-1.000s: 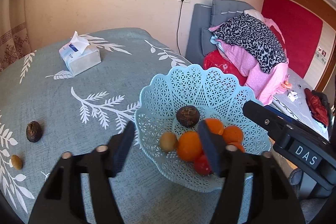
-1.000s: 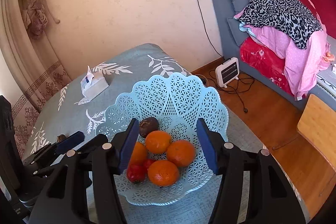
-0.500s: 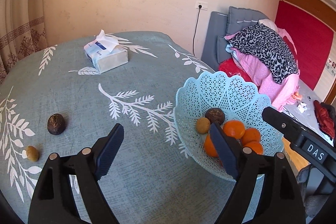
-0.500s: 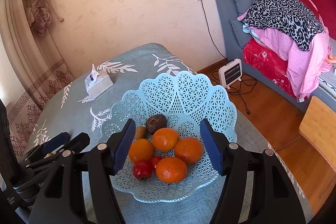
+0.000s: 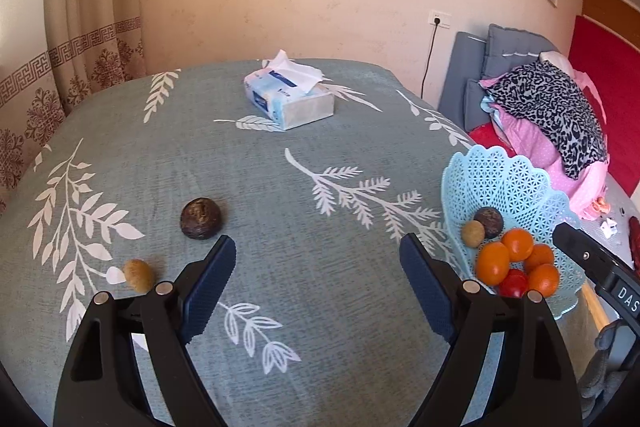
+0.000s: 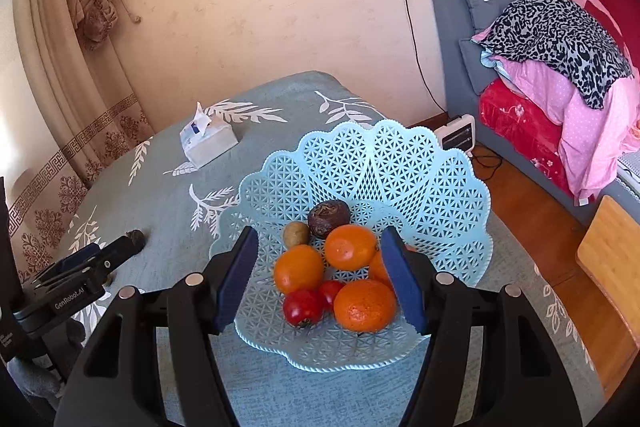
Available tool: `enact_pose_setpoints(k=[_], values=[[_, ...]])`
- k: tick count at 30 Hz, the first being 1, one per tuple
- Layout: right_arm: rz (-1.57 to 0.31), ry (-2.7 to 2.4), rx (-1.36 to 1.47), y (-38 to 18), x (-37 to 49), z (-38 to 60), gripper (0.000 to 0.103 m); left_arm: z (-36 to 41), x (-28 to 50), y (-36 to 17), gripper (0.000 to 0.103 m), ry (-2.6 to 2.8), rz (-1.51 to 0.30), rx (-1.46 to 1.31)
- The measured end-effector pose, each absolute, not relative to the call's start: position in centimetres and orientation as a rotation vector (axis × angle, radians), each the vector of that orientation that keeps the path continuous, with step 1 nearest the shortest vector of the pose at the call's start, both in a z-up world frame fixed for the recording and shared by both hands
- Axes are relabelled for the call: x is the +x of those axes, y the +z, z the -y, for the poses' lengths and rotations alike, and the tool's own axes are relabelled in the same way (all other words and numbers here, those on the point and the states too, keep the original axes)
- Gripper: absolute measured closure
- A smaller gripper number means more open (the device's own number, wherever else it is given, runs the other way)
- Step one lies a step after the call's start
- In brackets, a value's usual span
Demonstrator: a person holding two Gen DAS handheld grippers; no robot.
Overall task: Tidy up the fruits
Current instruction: 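Grasp the small tan fruit with the left tool while the right moves toward the dark fruit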
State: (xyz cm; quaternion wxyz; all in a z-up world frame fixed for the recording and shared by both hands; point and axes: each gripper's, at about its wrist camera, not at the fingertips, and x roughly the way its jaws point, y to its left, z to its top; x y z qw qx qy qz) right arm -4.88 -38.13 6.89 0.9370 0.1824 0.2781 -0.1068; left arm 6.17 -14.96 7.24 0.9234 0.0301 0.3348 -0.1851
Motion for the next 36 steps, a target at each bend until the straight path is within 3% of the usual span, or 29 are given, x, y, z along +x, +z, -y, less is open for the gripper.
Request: enact_pose_setpoints(k=[21, 29, 36], values=[[-0.585, -0.172, 0.315, 6.3, -4.6, 35.7, 0.038, 4.6, 9.2, 3.8, 0.02, -0.099, -0.764, 0.047], [-0.587, -0.168, 0.29, 6.2, -4.6, 35.2, 0.038, 3.9, 11.5, 1.5, 0.05, -0.069, -0.855, 0.033], [-0.603, -0.167, 0.265, 5.7, -4.0, 34.5, 0.038, 3.4, 11.9, 1.0, 0.063, -0.075, -0.857, 0.007]])
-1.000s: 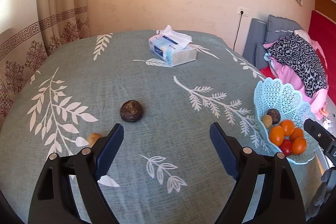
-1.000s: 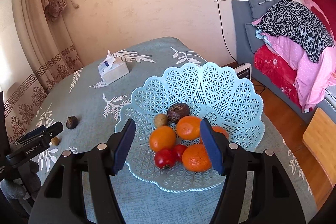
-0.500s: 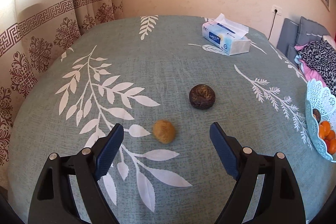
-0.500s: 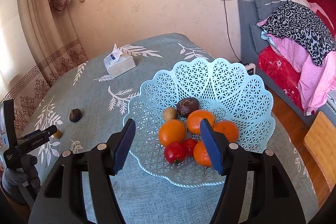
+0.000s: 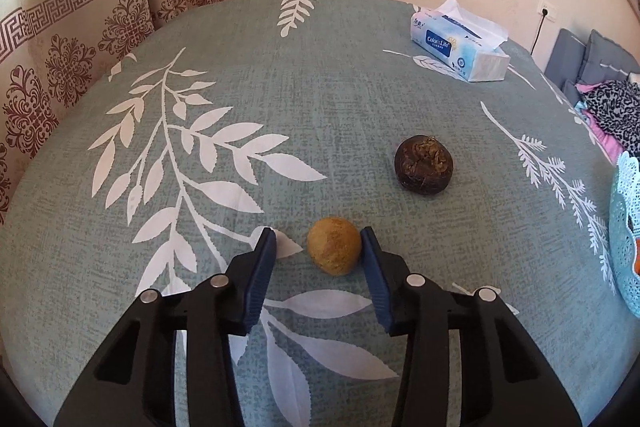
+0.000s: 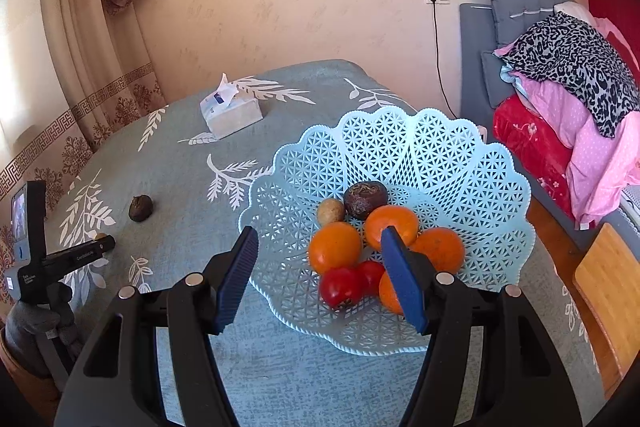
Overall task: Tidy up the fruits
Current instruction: 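Grasp the small tan fruit with the left tool while the right moves toward the dark fruit, then grasp the last dark brown fruit with the right tool while the left holds the tan fruit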
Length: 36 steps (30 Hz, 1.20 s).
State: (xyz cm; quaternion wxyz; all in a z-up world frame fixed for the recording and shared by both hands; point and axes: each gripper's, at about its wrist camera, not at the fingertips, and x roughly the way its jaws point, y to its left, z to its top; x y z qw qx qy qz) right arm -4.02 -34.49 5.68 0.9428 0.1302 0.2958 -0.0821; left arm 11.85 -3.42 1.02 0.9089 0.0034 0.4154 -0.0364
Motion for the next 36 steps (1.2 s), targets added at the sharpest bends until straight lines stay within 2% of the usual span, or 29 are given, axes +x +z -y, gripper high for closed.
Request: enact_pose_setpoints(k=[1, 3, 14, 28, 34, 36], values=[[-0.607, -0.165, 0.259, 5.6, -3.9, 34.3, 0.038, 3.4, 11.9, 1.1, 0.072, -0.078, -0.855, 0.004], [-0.613, -0.158, 0.251, 5.5, -3.7, 33.8, 0.038, 3.2, 11.8, 1.1, 0.076, -0.091, -0.851, -0.007], [-0.65, 0.062, 0.166, 7.0, 1.7, 26.8, 0.037, 1.4, 10.1, 2.2, 0.076, -0.04, -0.769, -0.074], [-0.824, 0.262, 0.038, 3.3, 12.9, 16.1, 0.037, 0.1, 9.9, 2.0, 0.076, 0.01, -0.766, -0.111], [-0.86, 0.267, -0.005, 1.8, 15.5, 14.2, 0.046, -0.3, 10.1, 1.8, 0.076, 0.014, -0.776, -0.131], [-0.874, 0.264, -0.012, 1.5, 16.1, 13.9, 0.055, -0.3, 10.1, 1.8, 0.076, 0.012, -0.779, -0.13]])
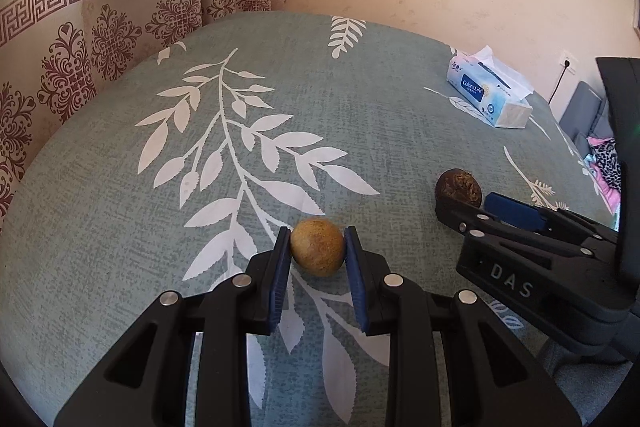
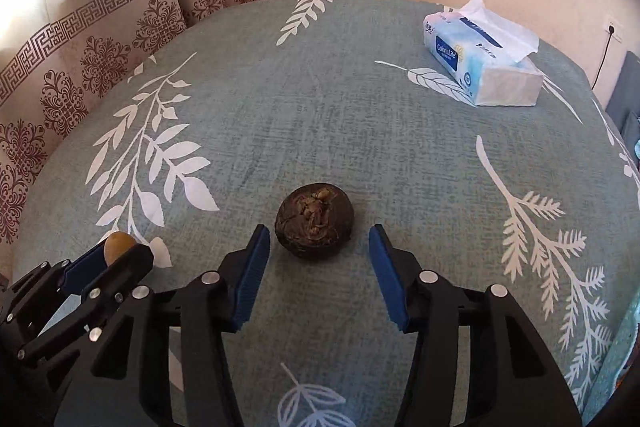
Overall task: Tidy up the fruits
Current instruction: 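Grasp the last dark brown fruit with the right tool while the left holds the tan fruit, then carry the dark fruit into the basket and open the right tool while the left carries the tan fruit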
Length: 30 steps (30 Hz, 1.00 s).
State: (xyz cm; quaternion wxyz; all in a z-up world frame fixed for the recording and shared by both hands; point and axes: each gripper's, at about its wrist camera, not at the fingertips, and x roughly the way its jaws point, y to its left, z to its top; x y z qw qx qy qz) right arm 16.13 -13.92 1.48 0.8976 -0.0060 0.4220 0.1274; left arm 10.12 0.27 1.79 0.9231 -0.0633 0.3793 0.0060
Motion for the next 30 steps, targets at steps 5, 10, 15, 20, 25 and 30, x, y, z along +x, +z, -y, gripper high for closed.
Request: enact_pose_setpoints(k=[5, 10, 15, 20, 25, 30], values=[[-0.873, 0.26, -0.018, 1.5, 16.5, 13.7, 0.06, -0.3, 10.1, 1.7, 0.076, 0.009, -0.781, -0.129], [-0.866, 0.254, 0.009, 1.9, 15.3, 14.4, 0.06, 0.0, 10.0, 1.8, 0.076, 0.005, -0.773, -0.114], [-0.849, 0.225, 0.027, 2.8, 13.3, 16.1, 0.06, 0.5, 9.6, 2.2, 0.076, -0.005, -0.748, -0.086], [-0.82, 0.185, 0.056, 4.0, 11.1, 18.5, 0.06, 0.6, 9.5, 2.3, 0.076, -0.009, -0.742, -0.086], [-0.799, 0.13, 0.099, 5.1, 8.9, 21.9, 0.06, 0.8, 9.3, 2.3, 0.076, -0.016, -0.734, -0.077], [-0.778, 0.074, 0.132, 6.0, 6.6, 25.2, 0.06, 1.3, 9.1, 2.4, 0.076, -0.024, -0.723, -0.056]])
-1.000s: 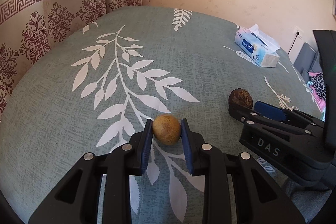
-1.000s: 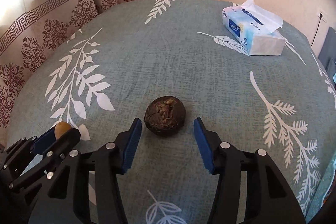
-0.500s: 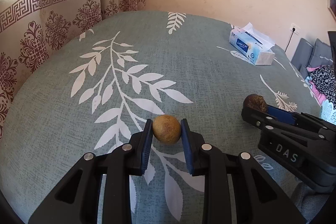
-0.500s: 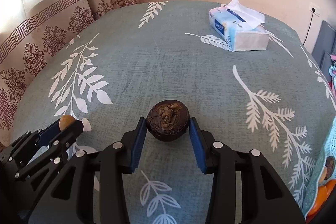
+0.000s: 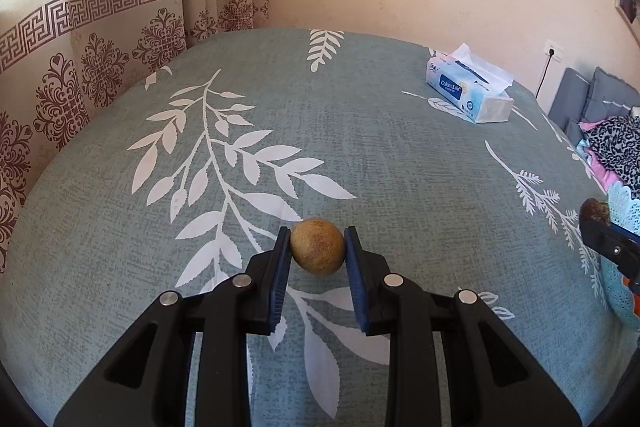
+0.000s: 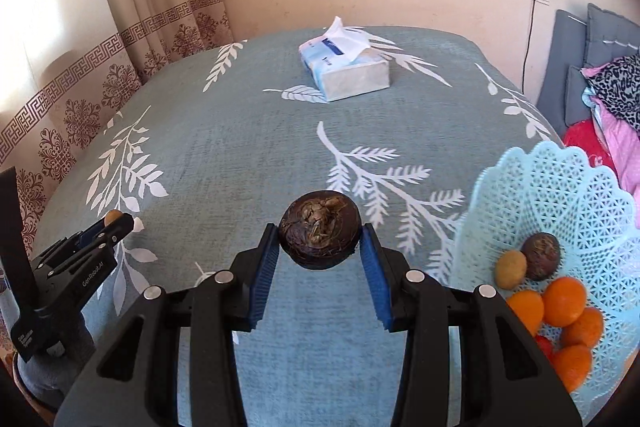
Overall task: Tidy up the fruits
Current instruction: 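Carry the dark fruit into the basket and open the right tool while the left carries the tan fruit, then lower the small tan fruit into the blue basket and open the left tool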
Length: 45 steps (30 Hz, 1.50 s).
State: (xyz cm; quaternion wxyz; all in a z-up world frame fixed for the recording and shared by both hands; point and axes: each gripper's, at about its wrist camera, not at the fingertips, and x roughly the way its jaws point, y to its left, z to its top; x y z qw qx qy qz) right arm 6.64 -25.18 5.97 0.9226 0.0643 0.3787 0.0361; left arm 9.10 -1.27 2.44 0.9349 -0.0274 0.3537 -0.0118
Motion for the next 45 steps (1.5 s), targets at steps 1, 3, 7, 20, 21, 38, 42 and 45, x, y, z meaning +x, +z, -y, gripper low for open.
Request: enact_pose_setpoints(k=[1, 3, 7, 20, 21, 38, 42, 45], values=[[-0.773, 0.061, 0.137, 6.1, 6.1, 25.9, 0.06, 1.4, 9.1, 2.5, 0.076, -0.024, -0.721, -0.051], [-0.765, 0.039, 0.153, 6.3, 5.2, 27.2, 0.06, 1.5, 9.0, 2.6, 0.076, -0.025, -0.716, -0.044], [-0.748, -0.01, 0.178, 6.5, 3.2, 29.8, 0.06, 1.9, 8.8, 2.9, 0.076, -0.03, -0.712, -0.03], [-0.724, -0.084, 0.281, 6.2, 1.3, 35.5, 0.049, 4.8, 6.9, 4.7, 0.076, -0.115, -0.705, 0.014], [-0.711, -0.09, 0.285, 6.4, 0.9, 35.8, 0.048, 5.1, 6.7, 5.0, 0.076, -0.124, -0.705, 0.013], [-0.545, -0.329, 0.316, 6.6, -7.4, 42.3, 0.048, 15.1, 2.8, 8.5, 0.076, -0.364, -0.658, 0.105], [-0.543, -0.334, 0.365, 6.0, -8.0, 43.4, 0.048, 17.7, 2.4, 8.5, 0.076, -0.438, -0.685, 0.103], [-0.541, -0.33, 0.38, 5.8, -8.3, 43.8, 0.048, 19.5, 1.9, 8.5, 0.076, -0.487, -0.686, 0.112]])
